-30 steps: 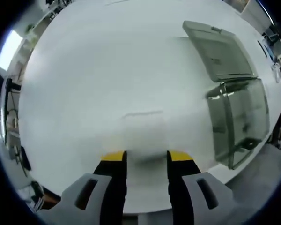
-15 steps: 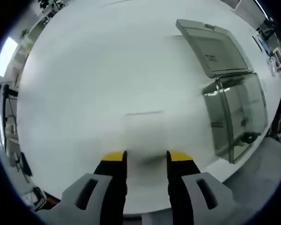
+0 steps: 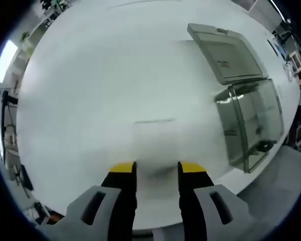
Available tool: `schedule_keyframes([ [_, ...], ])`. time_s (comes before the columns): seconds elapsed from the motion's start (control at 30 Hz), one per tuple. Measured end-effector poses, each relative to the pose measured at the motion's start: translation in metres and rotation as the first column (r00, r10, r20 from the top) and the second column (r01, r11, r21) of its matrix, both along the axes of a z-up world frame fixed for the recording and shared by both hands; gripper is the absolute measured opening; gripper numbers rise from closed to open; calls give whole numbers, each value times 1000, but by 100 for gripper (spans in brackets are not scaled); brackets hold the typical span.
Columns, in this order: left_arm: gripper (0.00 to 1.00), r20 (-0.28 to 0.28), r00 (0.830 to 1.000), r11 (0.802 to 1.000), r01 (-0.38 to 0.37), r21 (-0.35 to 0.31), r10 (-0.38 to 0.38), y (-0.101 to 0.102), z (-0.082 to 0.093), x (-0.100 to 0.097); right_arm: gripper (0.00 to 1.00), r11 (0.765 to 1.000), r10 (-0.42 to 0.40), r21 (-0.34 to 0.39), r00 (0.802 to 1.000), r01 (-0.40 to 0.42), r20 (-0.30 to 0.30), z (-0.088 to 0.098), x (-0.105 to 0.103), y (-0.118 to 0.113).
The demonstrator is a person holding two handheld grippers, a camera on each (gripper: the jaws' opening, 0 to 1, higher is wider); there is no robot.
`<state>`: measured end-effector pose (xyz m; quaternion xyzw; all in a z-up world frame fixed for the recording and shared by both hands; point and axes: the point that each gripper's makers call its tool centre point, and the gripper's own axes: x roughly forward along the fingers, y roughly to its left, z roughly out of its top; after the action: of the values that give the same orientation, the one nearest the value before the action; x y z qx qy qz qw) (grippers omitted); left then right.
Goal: Insert the divider into the dual guide fixture by aligning both edges with the guide slots and pushing it downward to the bottom, including one-sided entry, uneven engagement, binding, and posture correction.
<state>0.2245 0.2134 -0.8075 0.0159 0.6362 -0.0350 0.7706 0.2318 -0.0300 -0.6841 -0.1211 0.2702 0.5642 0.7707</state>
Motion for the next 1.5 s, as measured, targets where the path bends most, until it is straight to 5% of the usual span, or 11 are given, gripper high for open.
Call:
schedule_keyframes([
  [1.5, 29, 73, 997, 990, -18, -143, 29, -11, 24, 5, 52, 1000, -4, 21, 1000, 4, -15, 4, -1, -3],
])
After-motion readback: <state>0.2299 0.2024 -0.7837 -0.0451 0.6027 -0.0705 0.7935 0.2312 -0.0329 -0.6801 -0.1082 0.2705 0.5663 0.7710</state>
